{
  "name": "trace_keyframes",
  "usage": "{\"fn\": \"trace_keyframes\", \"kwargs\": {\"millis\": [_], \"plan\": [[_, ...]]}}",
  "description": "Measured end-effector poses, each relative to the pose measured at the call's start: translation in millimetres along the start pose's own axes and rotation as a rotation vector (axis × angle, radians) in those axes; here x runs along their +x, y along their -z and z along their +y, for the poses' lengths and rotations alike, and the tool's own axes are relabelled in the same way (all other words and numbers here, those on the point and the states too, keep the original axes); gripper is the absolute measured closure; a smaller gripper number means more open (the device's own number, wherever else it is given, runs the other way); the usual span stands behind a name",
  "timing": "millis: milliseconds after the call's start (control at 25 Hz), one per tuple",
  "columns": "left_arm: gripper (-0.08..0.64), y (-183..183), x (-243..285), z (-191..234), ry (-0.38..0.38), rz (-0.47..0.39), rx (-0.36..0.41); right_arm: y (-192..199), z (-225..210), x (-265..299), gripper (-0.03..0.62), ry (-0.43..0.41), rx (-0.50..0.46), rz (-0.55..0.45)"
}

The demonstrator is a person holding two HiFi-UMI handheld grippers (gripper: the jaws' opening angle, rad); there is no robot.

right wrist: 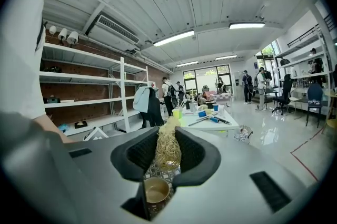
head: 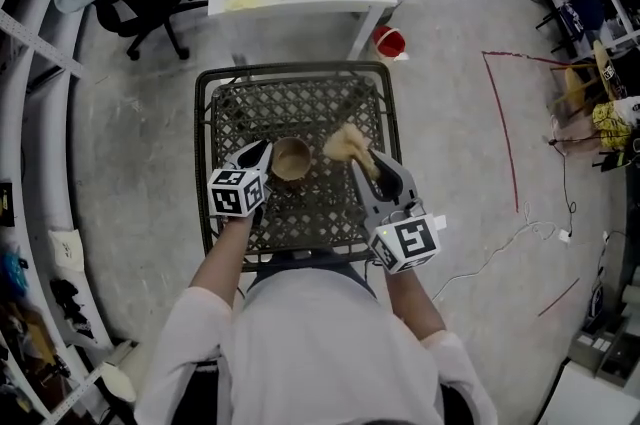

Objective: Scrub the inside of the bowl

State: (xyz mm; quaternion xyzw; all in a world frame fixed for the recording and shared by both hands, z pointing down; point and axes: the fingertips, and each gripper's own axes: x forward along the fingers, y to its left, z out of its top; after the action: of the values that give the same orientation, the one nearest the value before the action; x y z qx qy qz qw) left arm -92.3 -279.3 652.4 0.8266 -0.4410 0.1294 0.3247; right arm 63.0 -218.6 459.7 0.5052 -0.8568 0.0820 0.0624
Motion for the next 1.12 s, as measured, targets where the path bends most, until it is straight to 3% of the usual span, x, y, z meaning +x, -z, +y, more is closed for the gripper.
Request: {"fn": "trace_keyframes", "kwargs": {"millis": [400, 520, 720, 960, 1120], "plan": [[0.515, 51.2, 34.1, 24.4, -0.059, 0.145, -0.124, 7.1, -1.6, 3.2, 0.492, -0.005, -0.002, 0.023], [0.405, 67.1, 41.7, 33.3, -0.082, 0.185, -0.194, 9.8, -4.4, 5.3, 0.492, -0.002, 0.001, 0.034], [0.399, 88.0, 48.9, 43.2, -0.108, 0.229, -0.294, 15.6, -10.8, 6.4, 0.492, 0.005, 0.006, 0.049], [0.397, 106.0, 59.2, 50.3, -0.124, 0.275, -0.358, 22.0, -14.3, 9.8, 0.492, 0.005, 0.02, 0.065], [0.402, 116.6, 60.1, 53.6, -0.152, 0.305, -0.356, 24.9, -17.0, 10.7, 0.492, 0.003, 0.023, 0.07]]}}
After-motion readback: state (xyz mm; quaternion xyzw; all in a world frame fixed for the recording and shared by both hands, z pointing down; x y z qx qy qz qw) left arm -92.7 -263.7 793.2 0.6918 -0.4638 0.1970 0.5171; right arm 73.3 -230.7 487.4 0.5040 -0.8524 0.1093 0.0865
